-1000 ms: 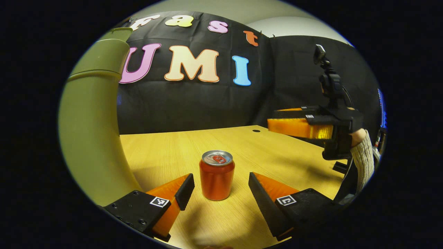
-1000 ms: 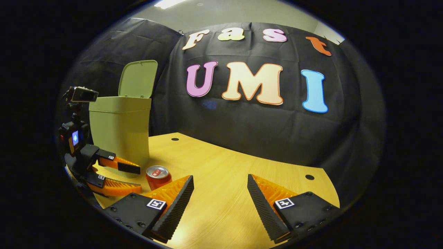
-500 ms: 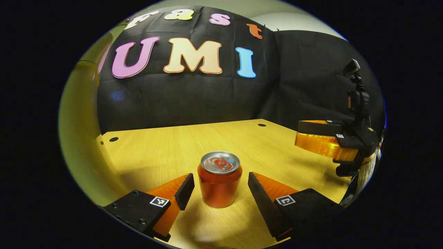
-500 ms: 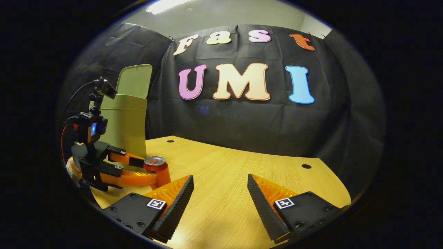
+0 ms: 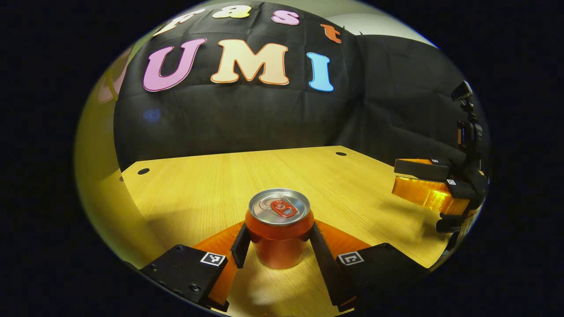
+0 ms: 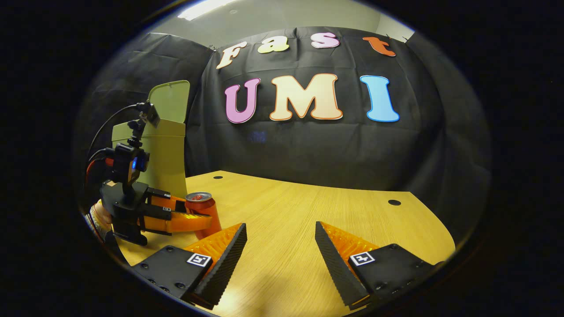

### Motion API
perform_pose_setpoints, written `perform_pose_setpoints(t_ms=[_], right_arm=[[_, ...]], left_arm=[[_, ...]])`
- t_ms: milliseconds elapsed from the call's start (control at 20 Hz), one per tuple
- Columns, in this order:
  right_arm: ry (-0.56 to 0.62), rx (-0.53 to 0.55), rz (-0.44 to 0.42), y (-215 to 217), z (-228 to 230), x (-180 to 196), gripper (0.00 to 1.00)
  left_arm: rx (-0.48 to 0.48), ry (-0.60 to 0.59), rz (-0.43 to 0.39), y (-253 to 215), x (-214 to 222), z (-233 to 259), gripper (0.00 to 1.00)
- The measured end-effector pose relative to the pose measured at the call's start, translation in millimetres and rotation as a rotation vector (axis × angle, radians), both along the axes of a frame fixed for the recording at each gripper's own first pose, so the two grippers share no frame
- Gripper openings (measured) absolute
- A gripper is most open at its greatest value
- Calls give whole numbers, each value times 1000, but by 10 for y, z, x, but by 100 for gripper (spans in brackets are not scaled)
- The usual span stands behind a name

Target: Press the lid of the desktop garbage bin to open it, pick up the crumpled paper on the desktop and throw it into the bin, then pick up the pop can on the desktop and drop it into the bin, and finally close the garbage bin lid.

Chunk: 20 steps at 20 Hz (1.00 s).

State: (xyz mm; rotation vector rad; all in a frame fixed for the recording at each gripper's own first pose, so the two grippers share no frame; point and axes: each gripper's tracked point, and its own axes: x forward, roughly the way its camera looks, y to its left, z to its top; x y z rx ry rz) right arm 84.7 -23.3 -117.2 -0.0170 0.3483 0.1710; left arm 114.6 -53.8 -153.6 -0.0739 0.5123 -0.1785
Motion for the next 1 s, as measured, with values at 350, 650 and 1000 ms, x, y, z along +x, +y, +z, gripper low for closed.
perform_pose_setpoints(t_ms=[350, 650, 1000], right_arm=[[5, -15, -18, -60, -6, 5, 98], [23, -16, -33, -137, -61, -8, 98], [-4, -12, -52, -195, 12, 35, 98]], left_arm=[[51, -38, -22, -57, -159, 739, 77], [-26, -141, -127, -272, -225, 1835, 76], [-8, -255, -8, 423, -152, 2993, 76]])
